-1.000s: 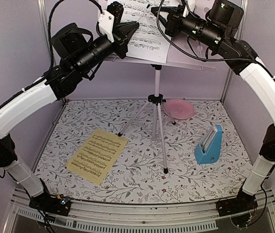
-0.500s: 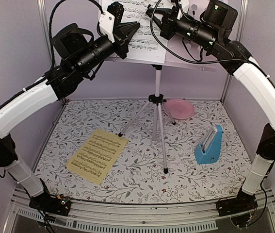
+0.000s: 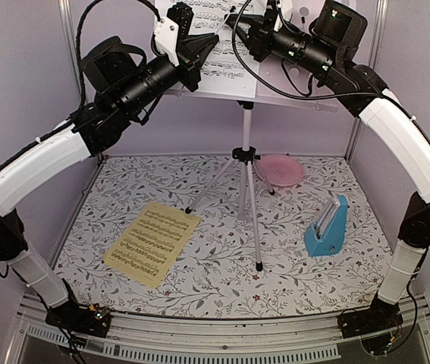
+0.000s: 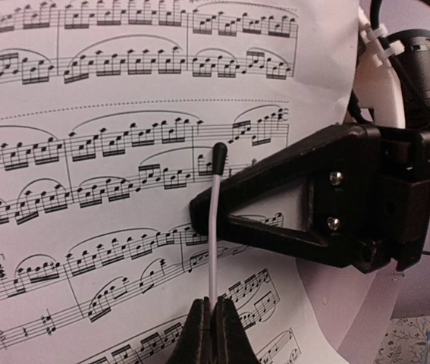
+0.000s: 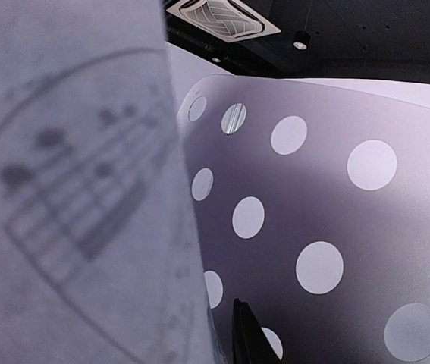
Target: Set up the instrument practice props
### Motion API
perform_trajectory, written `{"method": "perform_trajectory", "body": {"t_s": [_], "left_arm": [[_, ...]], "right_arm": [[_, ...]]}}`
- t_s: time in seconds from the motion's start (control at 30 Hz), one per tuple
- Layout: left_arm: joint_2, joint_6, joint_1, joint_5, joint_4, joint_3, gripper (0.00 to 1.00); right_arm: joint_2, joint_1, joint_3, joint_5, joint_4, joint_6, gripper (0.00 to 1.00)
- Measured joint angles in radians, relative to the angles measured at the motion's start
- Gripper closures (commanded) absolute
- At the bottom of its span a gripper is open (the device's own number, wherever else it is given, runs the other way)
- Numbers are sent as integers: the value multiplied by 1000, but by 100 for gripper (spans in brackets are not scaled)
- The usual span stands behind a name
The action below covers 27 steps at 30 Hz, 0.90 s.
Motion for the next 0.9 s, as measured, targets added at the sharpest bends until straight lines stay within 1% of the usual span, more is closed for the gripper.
{"method": "perform_trajectory", "body": {"t_s": [0.03, 0.13, 0.27, 0.37, 0.47, 0.6, 0.63, 0.67, 0.77, 0.9], "left_arm": [[0, 0, 0, 0, 2, 0, 100], [2, 0, 0, -1, 7, -1, 100], [2, 0, 0, -3, 15, -5, 100], [1, -3, 0, -8, 34, -13, 100], [1, -5, 0, -16, 51, -15, 100], [1, -8, 0, -26, 59, -18, 100], [1, -10, 0, -30, 60, -18, 100], [1, -10, 0, -36, 59, -19, 100], [2, -11, 0, -43, 58, -27, 100], [2, -11, 0, -52, 65, -32, 100]], "right_arm": [[0, 0, 0, 0, 1, -1, 78], [0, -3, 0, 2, 1, 1, 76], [0, -6, 0, 5, 1, 0, 68], [0, -6, 0, 9, 1, 1, 56], [0, -7, 0, 17, 2, -4, 55], [0, -6, 0, 26, 2, -7, 56], [0, -6, 0, 28, 2, -7, 54], [0, -6, 0, 29, 2, -7, 50], [0, -3, 0, 28, 3, -6, 41], [-5, 3, -14, 28, 15, -5, 34]]}}
